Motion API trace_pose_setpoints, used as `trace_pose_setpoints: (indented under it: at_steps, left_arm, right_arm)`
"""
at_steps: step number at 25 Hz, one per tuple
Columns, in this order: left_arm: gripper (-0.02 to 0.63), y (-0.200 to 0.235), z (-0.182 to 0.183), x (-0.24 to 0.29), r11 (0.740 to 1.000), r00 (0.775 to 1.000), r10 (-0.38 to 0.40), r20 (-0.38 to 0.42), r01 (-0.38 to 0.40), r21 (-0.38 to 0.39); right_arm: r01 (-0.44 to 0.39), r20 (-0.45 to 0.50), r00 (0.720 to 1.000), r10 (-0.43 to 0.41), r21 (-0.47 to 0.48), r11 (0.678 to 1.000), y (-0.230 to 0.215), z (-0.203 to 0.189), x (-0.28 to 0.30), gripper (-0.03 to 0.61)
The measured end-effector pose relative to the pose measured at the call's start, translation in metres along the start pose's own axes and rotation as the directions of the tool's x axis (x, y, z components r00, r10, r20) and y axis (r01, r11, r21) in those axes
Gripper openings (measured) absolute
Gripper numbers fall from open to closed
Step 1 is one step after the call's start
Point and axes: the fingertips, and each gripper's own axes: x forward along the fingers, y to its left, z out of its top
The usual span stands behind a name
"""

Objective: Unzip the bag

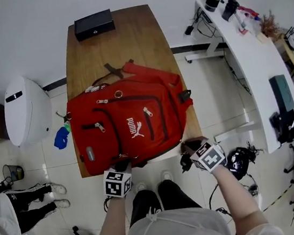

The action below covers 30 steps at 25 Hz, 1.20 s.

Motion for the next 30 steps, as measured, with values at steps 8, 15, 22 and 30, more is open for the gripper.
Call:
trace_pose_setpoints:
  at_steps: [8,15,22,30]
  left_arm:
    - [0.008,0.001,0.000,0.003,0.999,0.999,0.022,-0.023,-0.022,-0.023]
    - [0.008,0.002,0.000,0.003,0.995,0.995,0.099,0.009,-0.099,-0.011]
    - [0.008,-0.001,0.000,0.000,0.993,0.994,0.113,0.000,-0.113,-0.018]
    - [0.008,-0.024,0.048,-0.064,0.988,0.952,0.153,0.267,-0.145,-0.048]
  right_arm:
    - [0.033,-0.008,0.999,-0.033,-0.043,0.999,-0.040,0.010,-0.005,0.012]
    - [0.028,0.004,1.000,-0.028,0.013,1.000,-0.055,0.017,-0.005,0.017]
    - [0.065,0.104,0.992,-0.076,0.103,0.993,-0.047,0.016,-0.007,0.023]
    - [-0.015,0.483,0.875,-0.034,0.098,0.995,-0.018,0.075,-0.074,0.006]
